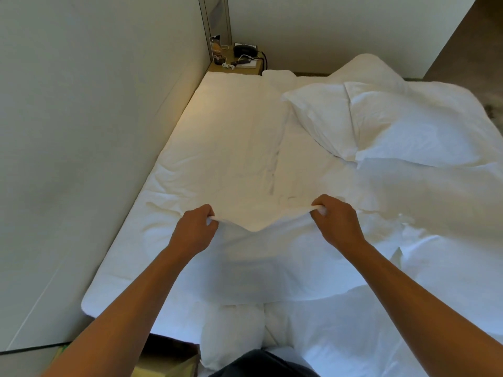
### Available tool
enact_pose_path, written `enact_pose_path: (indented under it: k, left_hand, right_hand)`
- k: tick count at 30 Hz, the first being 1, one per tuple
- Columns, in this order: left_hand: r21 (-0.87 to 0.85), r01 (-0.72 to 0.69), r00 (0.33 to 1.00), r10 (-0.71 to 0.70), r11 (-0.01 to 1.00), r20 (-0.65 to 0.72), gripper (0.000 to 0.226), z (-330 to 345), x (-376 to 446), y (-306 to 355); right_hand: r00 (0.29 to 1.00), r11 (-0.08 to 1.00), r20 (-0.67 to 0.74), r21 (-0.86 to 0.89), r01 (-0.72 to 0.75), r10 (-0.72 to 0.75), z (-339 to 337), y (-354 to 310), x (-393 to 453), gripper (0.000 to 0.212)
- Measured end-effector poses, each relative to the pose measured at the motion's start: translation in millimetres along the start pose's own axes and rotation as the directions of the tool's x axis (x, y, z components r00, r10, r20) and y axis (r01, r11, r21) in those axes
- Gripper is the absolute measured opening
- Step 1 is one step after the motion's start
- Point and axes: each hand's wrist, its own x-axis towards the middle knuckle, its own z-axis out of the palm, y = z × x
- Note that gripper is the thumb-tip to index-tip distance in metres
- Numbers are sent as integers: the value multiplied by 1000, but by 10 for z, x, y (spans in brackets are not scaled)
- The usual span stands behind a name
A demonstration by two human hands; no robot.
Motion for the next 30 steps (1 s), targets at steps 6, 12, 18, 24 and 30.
enact_pose_path:
  k: [6,12,18,24,30]
  left_hand:
    - [79,29,1000,-30,996,6,14,165,175,-16]
    - [101,71,997,-71,992,-5,29,254,324,-93]
    - [107,75,996,-79,991,39,30,264,409,-210]
    - [83,-21,996,14,996,88,27,255,424,-331]
    - [67,-50,989,41,996,140,16,137,463,-430]
  right_hand:
    - [993,994,62,-52,-95,98,31,244,200,24]
    - [995,995,74,68,-74,69,12,309,324,32]
    - [1000,996,14,91,-13,12,-14,328,437,32]
    - [996,996,56,-61,-61,64,-44,180,418,24]
    - [988,988,14,-8,-154,154,-81,-82,310,26]
